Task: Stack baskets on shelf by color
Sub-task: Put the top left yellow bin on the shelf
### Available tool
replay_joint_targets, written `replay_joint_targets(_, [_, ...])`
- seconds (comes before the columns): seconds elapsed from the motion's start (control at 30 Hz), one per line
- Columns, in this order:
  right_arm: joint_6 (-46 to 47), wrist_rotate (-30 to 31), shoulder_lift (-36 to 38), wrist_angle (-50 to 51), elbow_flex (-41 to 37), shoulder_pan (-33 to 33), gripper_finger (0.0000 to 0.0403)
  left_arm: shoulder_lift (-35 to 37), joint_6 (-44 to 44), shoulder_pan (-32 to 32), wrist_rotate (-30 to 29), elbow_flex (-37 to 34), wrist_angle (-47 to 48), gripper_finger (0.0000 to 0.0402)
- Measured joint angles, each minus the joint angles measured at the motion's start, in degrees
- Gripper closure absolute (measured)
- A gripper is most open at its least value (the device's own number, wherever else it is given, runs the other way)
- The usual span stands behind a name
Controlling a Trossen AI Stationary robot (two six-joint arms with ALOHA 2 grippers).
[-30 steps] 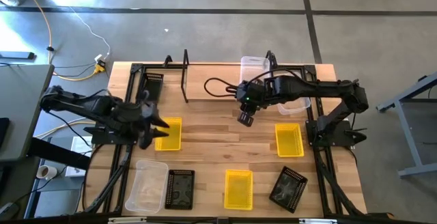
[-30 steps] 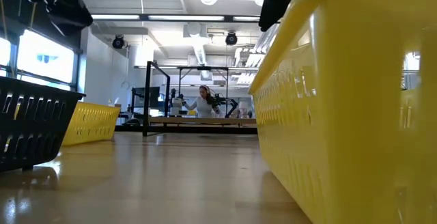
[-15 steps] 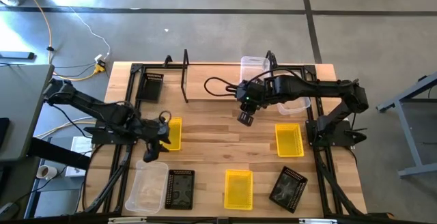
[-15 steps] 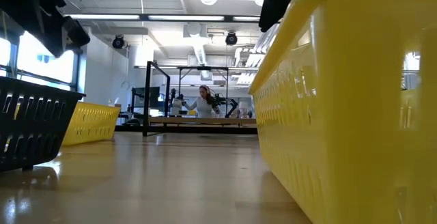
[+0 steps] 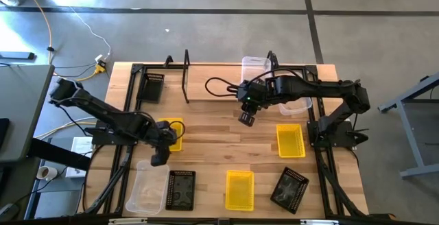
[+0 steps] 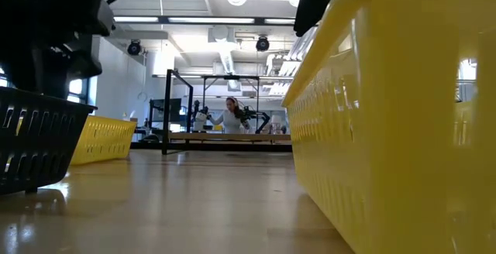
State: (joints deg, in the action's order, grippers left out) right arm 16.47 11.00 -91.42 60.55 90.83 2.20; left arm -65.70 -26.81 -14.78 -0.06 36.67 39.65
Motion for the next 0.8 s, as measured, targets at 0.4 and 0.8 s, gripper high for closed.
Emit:
replay_joint_targets(0.4, [-1.5,0.0,0.0,0.0,0.0,0.0,0.0327,-7.2,-1.5,0.0,-1.9,0.0,0.4,0.0256])
replay_joint_targets(0.8, [-1.5,0.0,0.0,0.0,0.0,0.0,0.0327,-7.5,-1.4,0.0,-0.6,2.4,0.5,0.0387])
